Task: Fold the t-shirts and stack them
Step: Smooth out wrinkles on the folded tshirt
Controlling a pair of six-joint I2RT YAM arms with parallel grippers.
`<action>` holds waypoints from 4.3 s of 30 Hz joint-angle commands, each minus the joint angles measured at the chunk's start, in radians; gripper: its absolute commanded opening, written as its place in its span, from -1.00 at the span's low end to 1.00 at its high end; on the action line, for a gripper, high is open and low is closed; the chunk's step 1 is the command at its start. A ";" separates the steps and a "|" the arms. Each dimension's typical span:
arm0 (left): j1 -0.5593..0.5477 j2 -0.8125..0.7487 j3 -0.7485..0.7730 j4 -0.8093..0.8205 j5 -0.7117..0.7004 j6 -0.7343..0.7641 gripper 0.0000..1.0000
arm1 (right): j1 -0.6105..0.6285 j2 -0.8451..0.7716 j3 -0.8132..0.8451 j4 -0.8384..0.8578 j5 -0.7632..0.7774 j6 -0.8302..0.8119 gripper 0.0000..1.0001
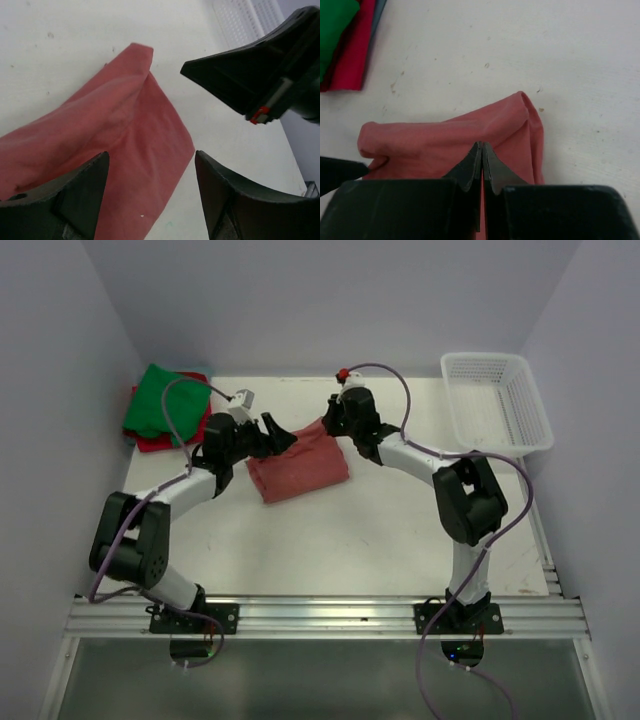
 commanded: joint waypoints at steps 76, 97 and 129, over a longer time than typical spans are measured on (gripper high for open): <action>0.081 0.403 -0.014 0.252 0.122 -0.087 -1.00 | 0.156 -0.197 -0.307 0.063 -0.162 0.094 -1.00; 0.082 0.195 -0.046 0.229 -0.053 -0.038 1.00 | 0.137 0.232 0.061 0.006 -0.214 0.073 -1.00; -0.111 0.249 -0.091 0.617 0.444 -0.379 -1.00 | 0.153 -0.182 -0.510 -0.324 0.036 0.153 -1.00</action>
